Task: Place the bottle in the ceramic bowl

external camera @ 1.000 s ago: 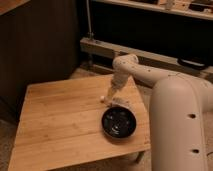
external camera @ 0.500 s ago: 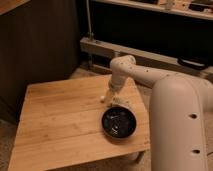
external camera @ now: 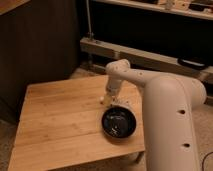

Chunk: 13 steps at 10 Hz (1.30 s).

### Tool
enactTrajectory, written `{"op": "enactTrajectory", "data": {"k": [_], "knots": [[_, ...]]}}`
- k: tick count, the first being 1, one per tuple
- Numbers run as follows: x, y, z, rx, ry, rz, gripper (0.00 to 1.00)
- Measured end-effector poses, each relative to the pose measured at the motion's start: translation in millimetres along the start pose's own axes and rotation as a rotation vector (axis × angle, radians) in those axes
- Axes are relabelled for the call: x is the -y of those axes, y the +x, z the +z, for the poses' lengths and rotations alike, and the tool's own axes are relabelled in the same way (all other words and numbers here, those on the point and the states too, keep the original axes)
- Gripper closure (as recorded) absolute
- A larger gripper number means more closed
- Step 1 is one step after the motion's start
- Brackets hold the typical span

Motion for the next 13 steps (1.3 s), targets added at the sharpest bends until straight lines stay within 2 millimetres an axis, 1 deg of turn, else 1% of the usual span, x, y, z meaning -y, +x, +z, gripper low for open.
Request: {"op": "enactTrajectory", "data": {"k": [3,4,6,7,9,10,11,13], "knots": [[-0.1,0.3,3.5,-0.014,0.004,0.006,0.36],[-0.8,-0.2,4.9,-0.019,0.005,0.006,0.4],[-0.4,0.3,6.2,-0.028,0.008,0.008,0.6],[0.4,0.6,5.9,-0.03,0.008,0.012,0.73],[1.1,1.0,5.6,-0.032,0.006,0.017,0.88],[1.8,1.2,5.4,-0.033,0.006,0.021,0.99],[2.0,1.0,5.4,-0.034,0.007,0.022,1.0],[1.9,0.2,5.7,-0.034,0.01,0.023,0.99]]}}
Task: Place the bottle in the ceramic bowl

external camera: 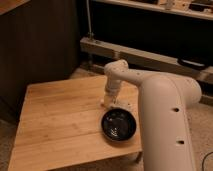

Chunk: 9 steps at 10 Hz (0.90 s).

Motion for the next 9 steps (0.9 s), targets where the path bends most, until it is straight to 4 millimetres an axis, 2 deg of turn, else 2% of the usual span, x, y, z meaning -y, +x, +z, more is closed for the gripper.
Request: {"op": "enactTrajectory", "data": {"k": [1,3,4,6,8,9], "knots": [[-0.4,-1.3,-1.1,0.001,0.003,0.002,0.94],[0.0,-5.0,-3.1,0.006,0.014,0.013,0.74],[0.7,-6.0,-3.9,0.006,0.022,0.021,0.61],[1.2,-7.9,-4.4,0.008,0.032,0.031,0.46],[0.8,-9.8,-3.3,0.004,0.043,0.042,0.25],[1.6,-10.8,-3.8,0.005,0.05,0.045,0.21]]}}
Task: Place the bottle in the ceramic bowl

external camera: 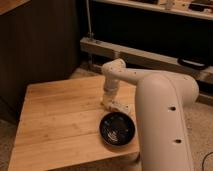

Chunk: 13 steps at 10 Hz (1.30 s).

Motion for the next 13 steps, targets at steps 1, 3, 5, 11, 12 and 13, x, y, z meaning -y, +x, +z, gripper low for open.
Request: {"op": "enactTrajectory", "data": {"k": [1,3,5,11,12,13], "knots": [[-0.2,-1.1,1.0,0.0,0.005,0.005,0.2],[0.1,-1.7,-0.2,0.008,0.015,0.012,0.2],[1.8,0.6,-3.9,0.02,0.025,0.017,0.2],[2.8,10.1,-4.2,0.021,0.022,0.017,0.2],[0.5,13.0,-0.8,0.009,0.019,0.013,0.2],[-0.7,15.6,1.8,-0.002,0.018,0.01,0.2]]}}
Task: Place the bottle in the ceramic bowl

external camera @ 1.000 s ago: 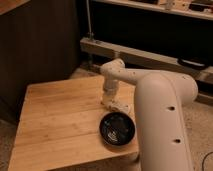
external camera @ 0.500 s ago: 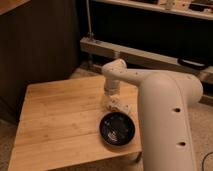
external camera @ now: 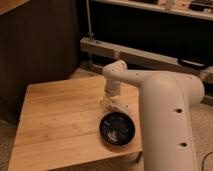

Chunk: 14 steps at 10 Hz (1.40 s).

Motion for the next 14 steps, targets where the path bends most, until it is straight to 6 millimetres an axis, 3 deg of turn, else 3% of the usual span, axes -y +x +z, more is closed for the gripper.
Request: {"op": "enactTrajectory", "data": {"k": [5,7,12,14], "knots": [[1.6,9.5,10.2,-0.036,0.003,0.009,0.2],[1.8,11.2,13.5,-0.048,-0.006,0.011,0.27],[-3.0,6.0,9.8,-0.051,-0.031,0.005,0.81],[-2.3,0.2,-1.7,-0.037,-0.005,0.032,0.96]]}}
